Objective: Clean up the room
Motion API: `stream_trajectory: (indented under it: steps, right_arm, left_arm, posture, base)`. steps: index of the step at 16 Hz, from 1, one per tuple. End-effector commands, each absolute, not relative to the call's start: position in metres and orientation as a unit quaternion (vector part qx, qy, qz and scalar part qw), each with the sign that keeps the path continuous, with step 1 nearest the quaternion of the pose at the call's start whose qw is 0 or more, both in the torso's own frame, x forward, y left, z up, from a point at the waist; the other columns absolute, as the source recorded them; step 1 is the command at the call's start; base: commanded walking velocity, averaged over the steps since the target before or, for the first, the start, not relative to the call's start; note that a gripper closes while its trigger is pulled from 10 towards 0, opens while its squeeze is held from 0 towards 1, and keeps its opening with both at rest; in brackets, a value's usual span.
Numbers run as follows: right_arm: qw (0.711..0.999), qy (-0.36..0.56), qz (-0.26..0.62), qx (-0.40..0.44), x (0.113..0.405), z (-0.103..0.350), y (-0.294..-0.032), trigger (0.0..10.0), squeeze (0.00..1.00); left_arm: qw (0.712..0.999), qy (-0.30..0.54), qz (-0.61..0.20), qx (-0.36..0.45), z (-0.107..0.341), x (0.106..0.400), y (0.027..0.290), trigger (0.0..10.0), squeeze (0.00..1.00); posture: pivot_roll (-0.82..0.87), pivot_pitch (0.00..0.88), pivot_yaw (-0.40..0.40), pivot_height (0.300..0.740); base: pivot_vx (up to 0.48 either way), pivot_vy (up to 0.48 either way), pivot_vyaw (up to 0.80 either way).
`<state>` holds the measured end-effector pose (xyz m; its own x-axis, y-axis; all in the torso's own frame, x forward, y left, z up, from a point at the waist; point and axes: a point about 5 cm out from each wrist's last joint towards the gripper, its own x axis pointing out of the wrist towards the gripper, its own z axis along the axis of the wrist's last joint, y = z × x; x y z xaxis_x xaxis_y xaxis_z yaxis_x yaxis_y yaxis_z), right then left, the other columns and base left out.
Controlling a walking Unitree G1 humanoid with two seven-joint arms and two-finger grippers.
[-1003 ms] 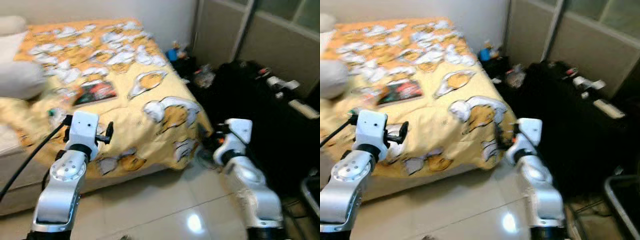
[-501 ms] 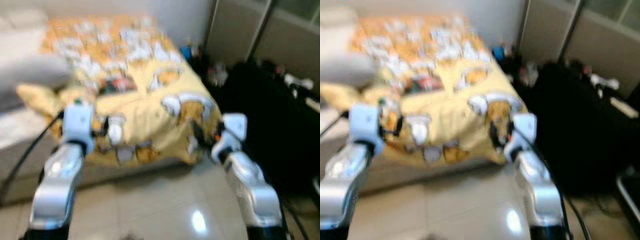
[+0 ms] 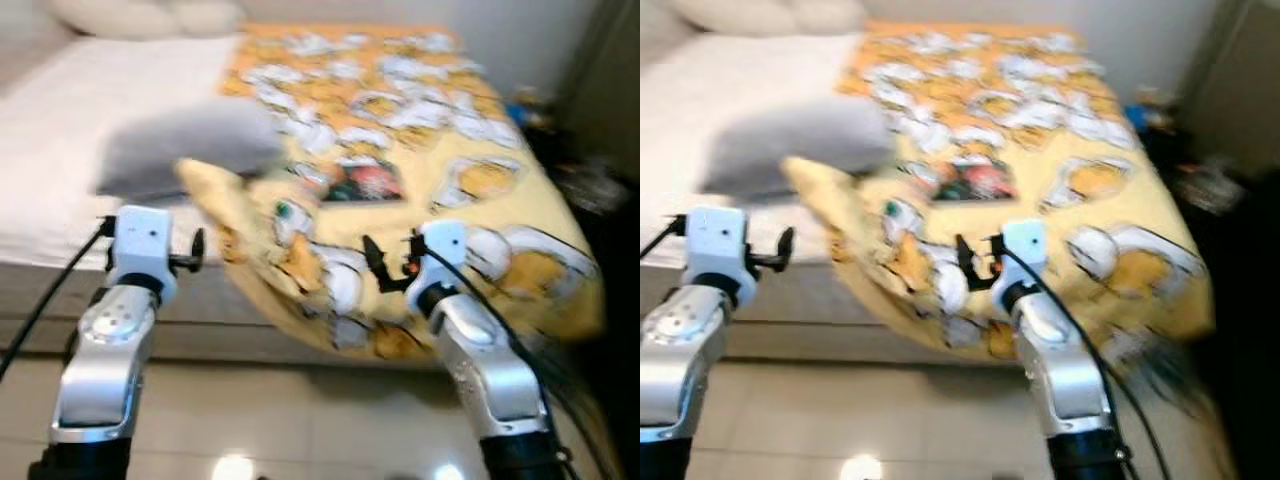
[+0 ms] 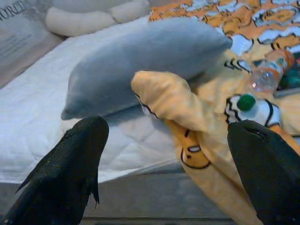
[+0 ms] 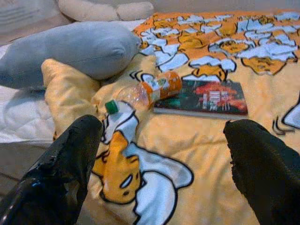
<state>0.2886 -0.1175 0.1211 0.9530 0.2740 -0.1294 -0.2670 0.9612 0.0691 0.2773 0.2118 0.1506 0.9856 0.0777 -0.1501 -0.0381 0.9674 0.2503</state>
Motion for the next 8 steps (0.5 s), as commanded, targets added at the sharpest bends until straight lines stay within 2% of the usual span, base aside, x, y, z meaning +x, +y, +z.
stream_trajectory:
  steps: [1,8]
  right_arm:
    - [0.989,0.066,0.129,0.014,0.2880,0.1224,-0.1241,10.0,0.00]
    - [0.990,0.079,0.115,0.000,0.2922,0.1215,-0.1267,10.0,0.00]
  left_arm:
    - [0.989,0.075,0.017,0.123,0.1518,0.2774,0.2050,10.0,0.00]
    - [0.990,0.077,0.003,0.120,0.1469,0.2774,0.2001,10.0,0.00]
  posture:
    - [-0.08,0.000,0.031,0.740]
    - [-0.07,0.000,0.025,0.740]
  base:
    - [0.356,0.000,0.00]
    - [0.355,0.000,0.00]
